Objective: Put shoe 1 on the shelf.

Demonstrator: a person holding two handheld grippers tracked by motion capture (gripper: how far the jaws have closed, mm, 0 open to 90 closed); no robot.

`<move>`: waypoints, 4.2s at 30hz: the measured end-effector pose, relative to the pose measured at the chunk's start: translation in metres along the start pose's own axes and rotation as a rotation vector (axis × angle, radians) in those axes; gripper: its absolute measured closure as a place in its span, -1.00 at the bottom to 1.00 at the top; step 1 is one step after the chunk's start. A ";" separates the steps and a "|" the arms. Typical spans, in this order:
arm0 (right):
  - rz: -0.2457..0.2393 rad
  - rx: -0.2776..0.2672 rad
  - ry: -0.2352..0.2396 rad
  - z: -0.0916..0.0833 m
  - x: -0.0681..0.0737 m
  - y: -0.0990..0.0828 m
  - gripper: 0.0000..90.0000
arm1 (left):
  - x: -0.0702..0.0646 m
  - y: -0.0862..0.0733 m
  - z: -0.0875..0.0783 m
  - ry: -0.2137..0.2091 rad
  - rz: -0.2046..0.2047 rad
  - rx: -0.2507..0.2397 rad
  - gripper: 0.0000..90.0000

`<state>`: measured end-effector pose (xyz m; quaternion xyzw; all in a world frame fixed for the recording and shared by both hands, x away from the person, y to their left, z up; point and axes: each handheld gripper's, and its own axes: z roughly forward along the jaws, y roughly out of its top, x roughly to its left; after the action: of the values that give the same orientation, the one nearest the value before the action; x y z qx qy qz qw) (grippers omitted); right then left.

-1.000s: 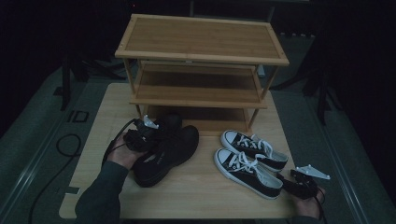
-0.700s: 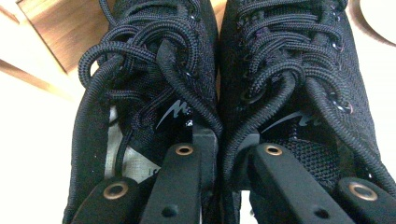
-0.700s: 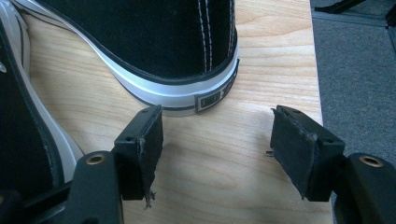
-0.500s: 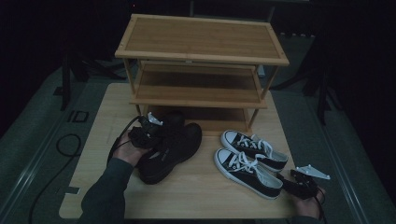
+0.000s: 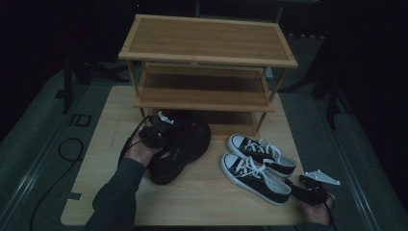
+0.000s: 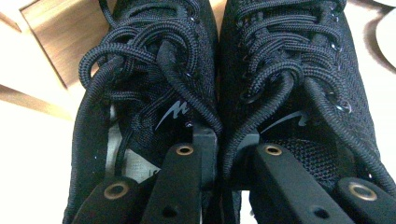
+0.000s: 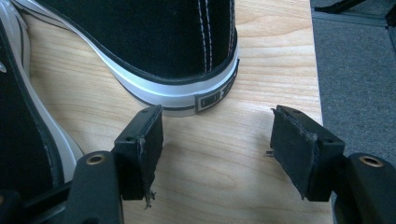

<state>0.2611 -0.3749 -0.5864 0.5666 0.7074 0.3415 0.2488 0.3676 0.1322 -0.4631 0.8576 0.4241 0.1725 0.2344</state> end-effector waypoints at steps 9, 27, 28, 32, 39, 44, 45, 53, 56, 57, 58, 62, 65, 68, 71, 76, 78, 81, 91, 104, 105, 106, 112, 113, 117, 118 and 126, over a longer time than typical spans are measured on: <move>0.000 0.000 0.001 0.000 0.000 0.000 -0.24 | -0.007 0.011 0.014 0.042 -0.017 0.015 0.89; 0.000 -0.001 0.001 0.000 0.000 0.000 -0.24 | -0.016 0.037 0.043 0.130 -0.122 -0.014 0.89; 0.000 -0.001 0.001 0.000 0.000 0.000 -0.24 | -0.016 0.039 0.044 0.136 -0.130 -0.015 0.89; -0.001 0.000 0.001 0.000 0.000 0.000 -0.24 | -0.019 0.047 0.050 0.165 -0.148 -0.005 0.89; -0.001 0.000 0.002 0.000 0.000 0.000 -0.24 | -0.027 0.056 0.057 0.218 -0.185 -0.003 0.89; -0.001 0.000 0.002 0.000 0.000 0.000 -0.24 | -0.034 0.062 0.062 0.272 -0.247 -0.002 0.89; -0.001 0.000 0.001 0.000 0.000 0.000 -0.24 | -0.035 0.063 0.063 0.281 -0.260 -0.005 0.89; -0.001 0.000 0.002 0.000 0.000 0.000 -0.24 | -0.039 0.064 0.067 0.291 -0.217 -0.012 0.55; -0.001 0.000 0.002 0.000 0.000 0.000 -0.24 | -0.037 0.063 0.063 0.267 -0.198 -0.001 0.35; -0.001 0.000 0.002 0.000 0.000 0.000 -0.24 | -0.037 0.063 0.062 0.264 -0.195 0.002 0.32; -0.002 0.000 0.001 0.000 0.000 0.000 -0.24 | -0.036 0.062 0.061 0.257 -0.189 0.005 0.28; -0.001 0.000 0.002 0.000 0.000 0.000 -0.24 | -0.036 0.061 0.055 0.236 -0.158 0.000 0.23; -0.002 0.000 0.001 0.000 0.000 0.000 -0.24 | -0.035 0.059 0.051 0.218 -0.134 -0.004 0.15; -0.002 0.000 0.001 0.000 0.000 0.000 -0.24 | -0.034 0.057 0.046 0.191 -0.116 -0.017 0.10; -0.002 0.000 0.001 0.000 0.000 0.000 -0.24 | -0.033 0.055 0.039 0.166 -0.099 -0.021 0.05; -0.002 0.000 0.001 0.000 0.000 0.000 -0.24 | -0.033 0.052 0.028 0.158 -0.062 -0.035 -0.02; -0.002 0.000 0.001 0.000 0.000 0.000 -0.24 | -0.033 0.050 0.021 0.154 -0.054 -0.056 -0.02; -0.002 0.000 0.001 0.000 0.000 0.000 -0.24 | -0.033 0.046 0.012 0.143 -0.034 -0.069 0.08; -0.002 0.000 0.001 0.000 0.000 0.000 -0.24 | -0.027 0.031 -0.012 0.040 -0.005 -0.124 0.37; -0.002 0.000 0.001 0.000 0.000 0.000 -0.24 | -0.037 0.011 -0.029 -0.004 0.067 -0.154 0.99; -0.002 0.000 0.001 0.000 0.000 0.000 -0.24 | -0.038 0.009 -0.030 -0.004 0.078 -0.150 1.00; -0.002 0.000 0.001 0.000 0.000 0.000 -0.24 | -0.038 0.008 -0.030 -0.006 0.082 -0.145 1.00; -0.002 0.000 0.001 0.000 0.000 0.000 -0.24 | -0.039 -0.001 -0.029 -0.022 0.078 -0.145 1.00; -0.002 0.000 0.001 0.000 0.000 0.000 -0.24 | -0.039 -0.003 -0.028 -0.026 0.074 -0.142 1.00; -0.002 0.000 0.001 0.000 0.000 0.000 -0.24 | -0.039 -0.010 -0.021 -0.038 0.066 -0.127 1.00; -0.002 0.000 0.001 0.000 0.000 0.000 -0.24 | -0.039 -0.012 -0.019 -0.042 0.060 -0.126 1.00; -0.003 -0.001 0.001 0.000 0.000 0.000 -0.24 | -0.044 -0.024 -0.007 -0.064 0.058 -0.105 1.00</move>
<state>0.2614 -0.3751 -0.5864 0.5651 0.7083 0.3417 0.2494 0.3234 0.1113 -0.4749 0.8610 0.3819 0.1737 0.2875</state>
